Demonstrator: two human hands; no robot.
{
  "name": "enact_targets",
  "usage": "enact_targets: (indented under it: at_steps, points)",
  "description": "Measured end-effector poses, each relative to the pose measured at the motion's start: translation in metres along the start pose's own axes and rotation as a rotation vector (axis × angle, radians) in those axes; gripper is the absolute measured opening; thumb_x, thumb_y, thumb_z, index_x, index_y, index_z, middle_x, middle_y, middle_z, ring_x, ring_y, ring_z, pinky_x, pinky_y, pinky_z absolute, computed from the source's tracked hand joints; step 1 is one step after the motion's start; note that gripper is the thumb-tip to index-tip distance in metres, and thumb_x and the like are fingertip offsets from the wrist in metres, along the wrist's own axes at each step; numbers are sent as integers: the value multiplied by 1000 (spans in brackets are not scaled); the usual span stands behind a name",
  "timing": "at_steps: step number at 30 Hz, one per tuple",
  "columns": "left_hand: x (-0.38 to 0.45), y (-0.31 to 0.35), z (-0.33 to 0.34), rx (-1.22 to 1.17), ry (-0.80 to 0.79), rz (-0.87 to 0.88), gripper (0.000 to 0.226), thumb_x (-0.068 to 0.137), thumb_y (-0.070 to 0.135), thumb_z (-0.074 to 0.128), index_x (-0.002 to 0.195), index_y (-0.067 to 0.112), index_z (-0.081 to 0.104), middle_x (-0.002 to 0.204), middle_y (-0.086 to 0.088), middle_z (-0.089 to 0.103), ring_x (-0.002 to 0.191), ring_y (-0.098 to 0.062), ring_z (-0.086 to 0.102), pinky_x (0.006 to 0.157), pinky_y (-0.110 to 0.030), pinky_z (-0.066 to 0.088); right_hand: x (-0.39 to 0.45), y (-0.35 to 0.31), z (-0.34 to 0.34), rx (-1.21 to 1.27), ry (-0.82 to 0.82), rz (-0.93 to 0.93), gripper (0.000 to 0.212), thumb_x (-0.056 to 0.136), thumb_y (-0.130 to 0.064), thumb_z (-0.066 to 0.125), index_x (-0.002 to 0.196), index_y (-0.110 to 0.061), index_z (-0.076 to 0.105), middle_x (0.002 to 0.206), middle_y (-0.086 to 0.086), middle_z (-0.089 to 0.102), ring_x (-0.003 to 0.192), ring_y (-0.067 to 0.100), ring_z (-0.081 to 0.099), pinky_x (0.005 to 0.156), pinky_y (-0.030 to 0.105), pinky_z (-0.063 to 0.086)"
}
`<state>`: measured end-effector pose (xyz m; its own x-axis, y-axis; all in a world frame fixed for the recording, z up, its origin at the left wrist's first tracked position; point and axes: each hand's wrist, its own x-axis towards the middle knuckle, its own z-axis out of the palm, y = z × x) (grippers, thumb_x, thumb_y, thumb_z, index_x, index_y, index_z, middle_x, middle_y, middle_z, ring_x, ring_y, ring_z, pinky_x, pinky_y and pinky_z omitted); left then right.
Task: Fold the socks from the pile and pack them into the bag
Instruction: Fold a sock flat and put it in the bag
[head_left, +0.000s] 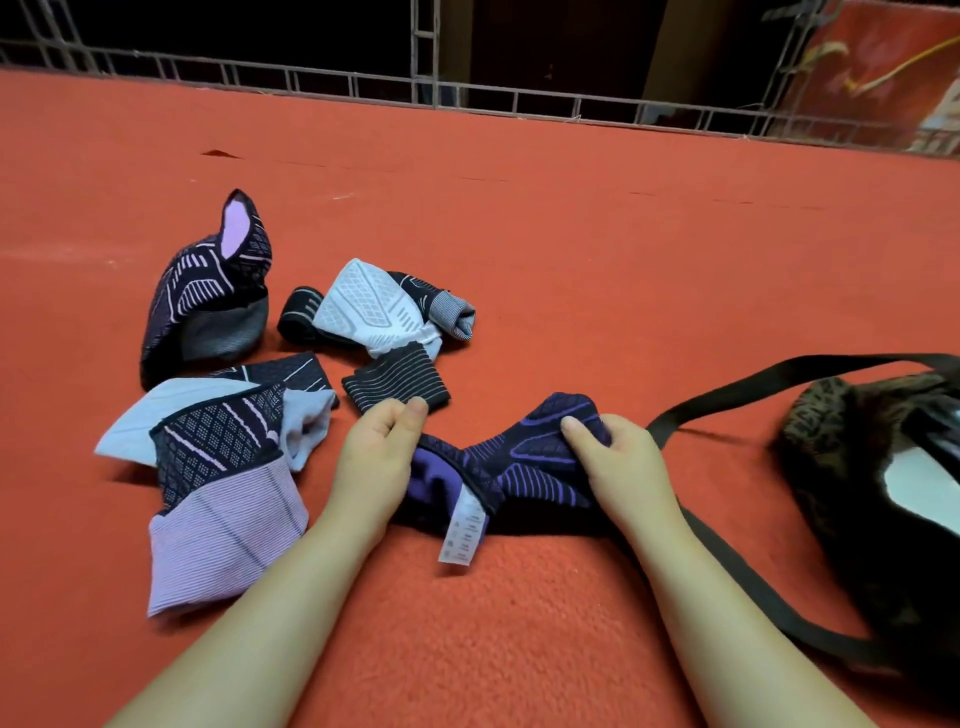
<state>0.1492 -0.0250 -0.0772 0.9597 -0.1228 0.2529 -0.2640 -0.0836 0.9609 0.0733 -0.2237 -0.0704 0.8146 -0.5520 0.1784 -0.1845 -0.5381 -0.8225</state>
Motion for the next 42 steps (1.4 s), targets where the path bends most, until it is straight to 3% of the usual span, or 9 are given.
enact_targets:
  at_steps: [4,6,9,11,14,19,23,30,42]
  points:
    - [-3,-3,0,-76,-180,44,47,75,61,48,63,16,40,56,5,36,50,-3,31,48,-20,27,-11,-7,3,-282,82,-431,62,86,-57,32,129,-17,53,130,1,56,129,22,43,109,41,29]
    - [-7,-3,1,-121,-260,71,53,69,69,48,61,17,41,53,12,37,49,-1,31,47,-17,28,-19,-14,10,-221,-132,-609,71,91,-65,17,136,-20,48,138,-8,46,139,13,27,116,35,9]
    - [-7,3,4,-148,-216,32,52,79,67,47,58,19,41,51,11,40,48,0,34,48,-15,30,-28,-22,25,-288,-523,-621,64,86,-65,8,114,-32,56,116,-13,56,115,8,44,113,39,18]
    - [-3,5,5,-93,-67,-25,48,90,53,45,59,18,40,55,6,39,47,0,34,49,-17,30,-29,-25,30,-363,-503,-655,40,85,-57,19,73,-27,44,73,-9,52,72,13,44,79,39,39]
    - [0,1,4,-1,74,-30,44,98,41,40,61,17,40,60,2,39,49,-1,35,52,-17,31,-32,-26,31,-335,-500,-558,49,76,-66,34,64,-19,35,55,-4,41,54,12,40,56,35,29]
    - [-2,9,-3,-118,111,111,29,78,48,50,69,21,47,63,11,46,61,-6,40,63,-25,35,-28,-25,31,-63,-251,-259,41,86,-47,53,64,-16,39,58,-6,43,58,10,41,61,38,35]
    - [-27,16,10,47,-290,333,17,73,42,57,69,25,53,66,9,54,62,0,46,61,-15,38,-24,-25,30,91,-122,-130,43,90,-46,50,74,-6,50,65,-6,49,62,11,44,65,41,40]
    - [-22,4,14,239,-399,381,24,67,45,63,85,30,56,91,17,52,91,-4,52,81,-20,44,-27,-21,24,383,-390,-20,46,95,-52,29,87,-20,60,90,-3,67,90,12,61,86,30,44]
    - [-19,9,10,116,-267,302,14,67,46,64,68,34,56,77,13,52,75,-1,50,71,-17,39,-26,-18,23,355,-502,-107,55,90,-60,32,109,-18,63,113,-5,66,109,9,59,100,36,42]
